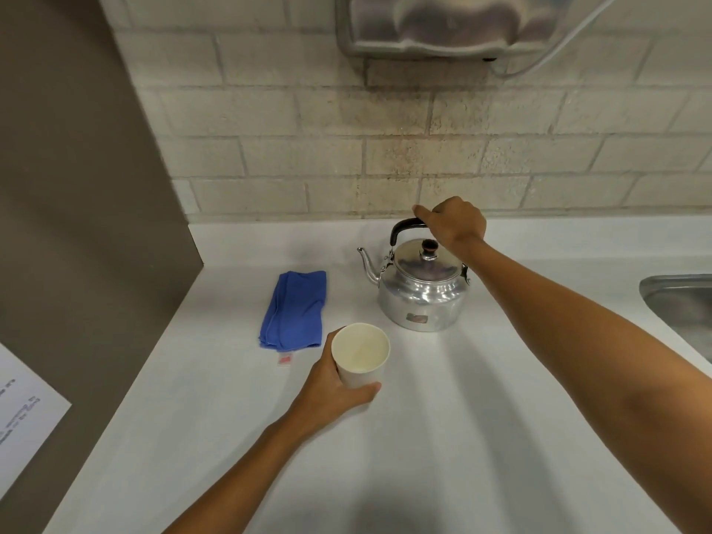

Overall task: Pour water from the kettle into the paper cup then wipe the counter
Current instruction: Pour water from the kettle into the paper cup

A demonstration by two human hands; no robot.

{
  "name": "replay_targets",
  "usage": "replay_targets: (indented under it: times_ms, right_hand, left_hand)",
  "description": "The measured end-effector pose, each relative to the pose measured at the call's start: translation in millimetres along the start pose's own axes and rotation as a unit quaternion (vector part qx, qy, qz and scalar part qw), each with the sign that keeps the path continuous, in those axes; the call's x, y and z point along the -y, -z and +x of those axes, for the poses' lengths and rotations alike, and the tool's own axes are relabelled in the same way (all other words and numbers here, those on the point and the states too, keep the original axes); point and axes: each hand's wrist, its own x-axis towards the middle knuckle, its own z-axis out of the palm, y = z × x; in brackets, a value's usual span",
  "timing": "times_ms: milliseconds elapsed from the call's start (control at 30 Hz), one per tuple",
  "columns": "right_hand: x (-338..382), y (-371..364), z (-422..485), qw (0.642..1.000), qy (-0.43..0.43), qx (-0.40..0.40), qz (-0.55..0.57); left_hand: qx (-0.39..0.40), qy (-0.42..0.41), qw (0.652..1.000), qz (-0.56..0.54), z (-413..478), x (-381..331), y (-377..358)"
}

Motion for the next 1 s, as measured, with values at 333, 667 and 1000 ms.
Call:
replay_targets:
  times_ms: [333, 667, 1000]
  right_hand:
    - [2.7, 43.1, -18.6, 0.995, 0.092, -0.018, -0.021]
    - [20.9, 79.4, -48.3, 0.971, 0.212, -0.024, -0.108]
    - [43.3, 81.2, -66.9, 0.937, 0.298, -0.025, -0.182]
  left_hand:
    - [-0.02, 0.003, 1.0, 0.003, -0.5, 2.4, -1.0]
    - [-0.03, 0.011, 0.999, -0.007, -2.0, 2.0, -3.6]
    - [-0.042, 0.005, 0.999, -0.019, -1.8, -2.1, -8.4]
